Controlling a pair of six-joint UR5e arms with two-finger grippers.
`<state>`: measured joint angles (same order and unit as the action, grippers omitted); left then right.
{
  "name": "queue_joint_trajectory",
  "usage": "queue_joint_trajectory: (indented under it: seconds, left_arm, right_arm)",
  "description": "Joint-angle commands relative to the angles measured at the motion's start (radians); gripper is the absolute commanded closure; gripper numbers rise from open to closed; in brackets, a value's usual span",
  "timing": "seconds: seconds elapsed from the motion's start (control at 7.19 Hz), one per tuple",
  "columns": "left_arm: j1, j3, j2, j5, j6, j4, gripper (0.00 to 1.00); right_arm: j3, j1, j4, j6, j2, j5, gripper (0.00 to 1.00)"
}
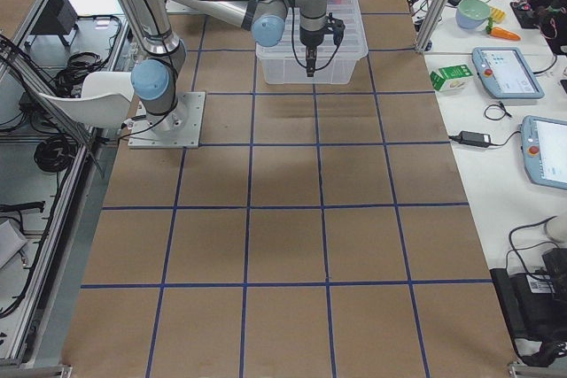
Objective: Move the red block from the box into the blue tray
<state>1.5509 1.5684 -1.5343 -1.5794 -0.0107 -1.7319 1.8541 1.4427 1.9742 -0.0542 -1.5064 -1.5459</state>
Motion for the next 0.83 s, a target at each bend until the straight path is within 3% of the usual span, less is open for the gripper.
queue_joint_trajectory:
  seconds: [0.0,0.42,0.7]
  left_arm:
    - [0.000,-0.001,0.000,-0.002,0.000,-0.002,0.00]
    - [0.000,-0.001,0.000,-0.001,0.000,-0.002,0.00]
    - [0.000,-0.001,0.000,-0.001,0.000,-0.002,0.00]
  right_arm:
    - [-0.054,-0.004,-0.014,-0.015,-0.006,-0.009,0.00]
    - [-0.171,-0.004,-0.246,-0.018,-0.110,-0.017,0.00]
    - [-0.179,-0.002,-0.331,-0.015,-0.190,-0.035,0.00]
